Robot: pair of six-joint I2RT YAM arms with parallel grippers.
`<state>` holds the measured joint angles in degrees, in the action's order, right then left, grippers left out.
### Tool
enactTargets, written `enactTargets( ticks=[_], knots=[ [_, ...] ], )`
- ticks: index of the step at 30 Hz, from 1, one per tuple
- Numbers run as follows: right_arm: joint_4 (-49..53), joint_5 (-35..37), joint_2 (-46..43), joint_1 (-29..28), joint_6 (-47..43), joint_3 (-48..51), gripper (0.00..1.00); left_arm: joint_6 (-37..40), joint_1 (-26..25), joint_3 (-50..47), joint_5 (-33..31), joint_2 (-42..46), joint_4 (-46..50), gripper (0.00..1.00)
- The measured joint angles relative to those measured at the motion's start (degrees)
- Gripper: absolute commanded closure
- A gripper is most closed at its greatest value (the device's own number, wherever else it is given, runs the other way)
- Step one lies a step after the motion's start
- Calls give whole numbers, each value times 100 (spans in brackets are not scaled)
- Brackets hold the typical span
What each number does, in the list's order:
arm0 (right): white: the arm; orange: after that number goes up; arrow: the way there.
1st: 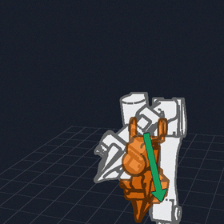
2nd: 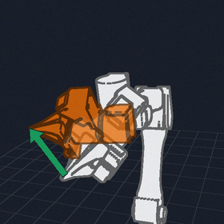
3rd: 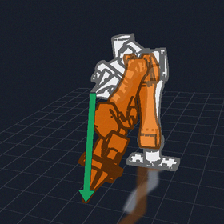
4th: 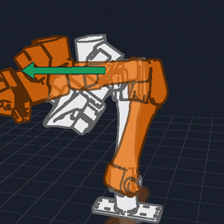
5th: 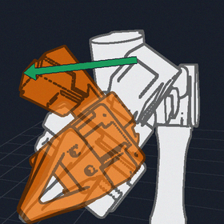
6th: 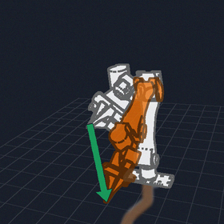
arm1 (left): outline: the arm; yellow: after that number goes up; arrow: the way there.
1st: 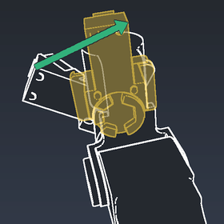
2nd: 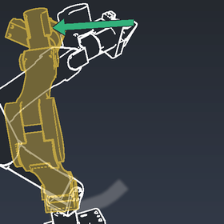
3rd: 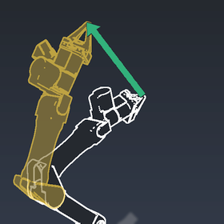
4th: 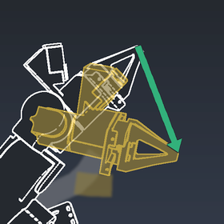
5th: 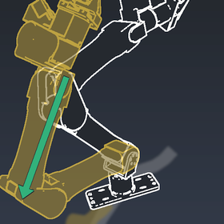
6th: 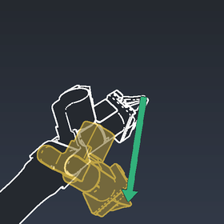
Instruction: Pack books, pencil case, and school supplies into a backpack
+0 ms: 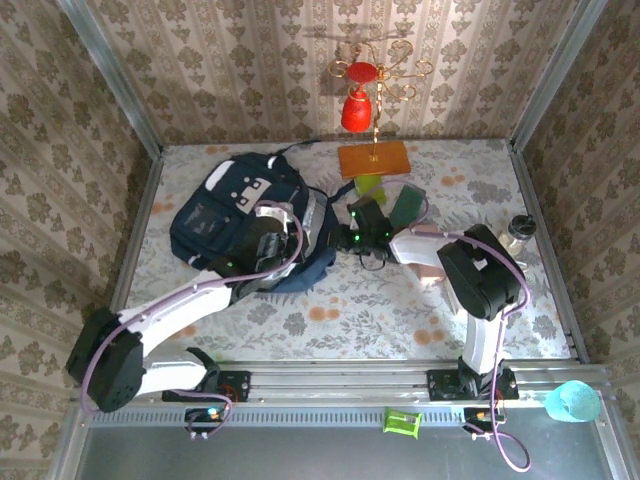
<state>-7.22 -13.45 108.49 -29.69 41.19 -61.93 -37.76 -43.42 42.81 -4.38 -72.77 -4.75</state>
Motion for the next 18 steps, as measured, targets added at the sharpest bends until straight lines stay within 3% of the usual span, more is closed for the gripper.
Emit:
enactTargets(
  ticks=[1,2,5,9,12,15,18],
  knots=[
    [83,-101,42,127,-98,-153,78,-2,-55,166,-39,-232,-28,100],
    [197,-186,66,245,-208,-297,77,0,-101,356,-52,-487,-94,91],
    [459,-306,59,566,-511,-566,73,68,-184,1012,-17,-1189,-149,79],
    [743,-107,-326,885,-922,-378,64,428,-201,1757,269,-1644,-90,51],
    [970,127,-1187,975,-1156,195,54,737,-72,1705,398,-1305,20,34],
    [1051,273,-2035,702,-1198,730,48,901,210,1126,400,-431,313,30],
    [1025,413,-2500,-42,-1086,1130,42,857,717,260,302,684,811,27]
  ],
)
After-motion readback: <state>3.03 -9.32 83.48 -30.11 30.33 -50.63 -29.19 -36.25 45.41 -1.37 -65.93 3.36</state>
